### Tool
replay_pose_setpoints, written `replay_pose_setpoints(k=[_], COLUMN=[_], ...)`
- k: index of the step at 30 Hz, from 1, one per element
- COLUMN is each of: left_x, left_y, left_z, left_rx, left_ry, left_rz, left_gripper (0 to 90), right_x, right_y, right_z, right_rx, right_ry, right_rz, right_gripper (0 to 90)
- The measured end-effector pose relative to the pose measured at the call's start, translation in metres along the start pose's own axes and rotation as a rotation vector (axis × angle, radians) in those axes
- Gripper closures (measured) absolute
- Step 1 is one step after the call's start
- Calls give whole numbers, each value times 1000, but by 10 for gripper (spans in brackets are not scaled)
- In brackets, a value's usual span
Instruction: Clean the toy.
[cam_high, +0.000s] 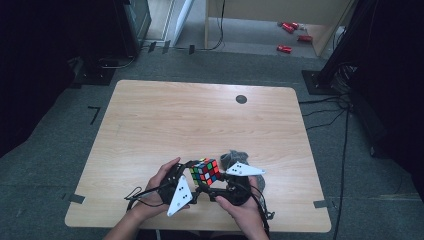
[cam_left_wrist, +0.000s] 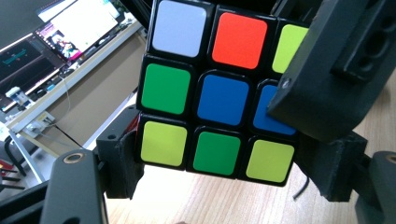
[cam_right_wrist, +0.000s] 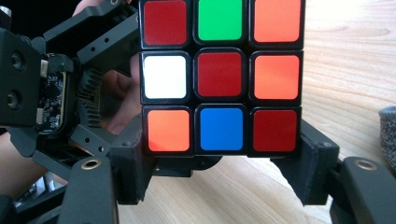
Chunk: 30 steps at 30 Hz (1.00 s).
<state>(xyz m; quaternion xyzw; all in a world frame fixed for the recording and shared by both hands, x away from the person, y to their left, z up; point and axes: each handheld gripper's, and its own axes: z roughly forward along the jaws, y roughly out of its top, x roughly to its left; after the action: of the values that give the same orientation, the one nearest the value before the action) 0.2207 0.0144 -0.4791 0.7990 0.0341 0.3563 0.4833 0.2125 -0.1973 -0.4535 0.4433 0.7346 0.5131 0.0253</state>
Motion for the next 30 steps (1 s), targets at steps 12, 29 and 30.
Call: replay_pose_setpoints(k=[12,29,30], left_x=[9,48,49], left_y=[-1,-19,-20], left_z=[-3,-7,-7], left_rx=[18,78,86], left_ry=[-23,-77,-73], left_rz=[-94,-469,-484], left_gripper=[340,341,341], right_x=[-13,-57,-61], right_y=[5,4,3], right_z=[-8,-42,-41], right_rx=[-27,-96,-83], right_ry=[53,-364,-375], right_rz=[24,-184,-187], right_gripper=[230,232,232])
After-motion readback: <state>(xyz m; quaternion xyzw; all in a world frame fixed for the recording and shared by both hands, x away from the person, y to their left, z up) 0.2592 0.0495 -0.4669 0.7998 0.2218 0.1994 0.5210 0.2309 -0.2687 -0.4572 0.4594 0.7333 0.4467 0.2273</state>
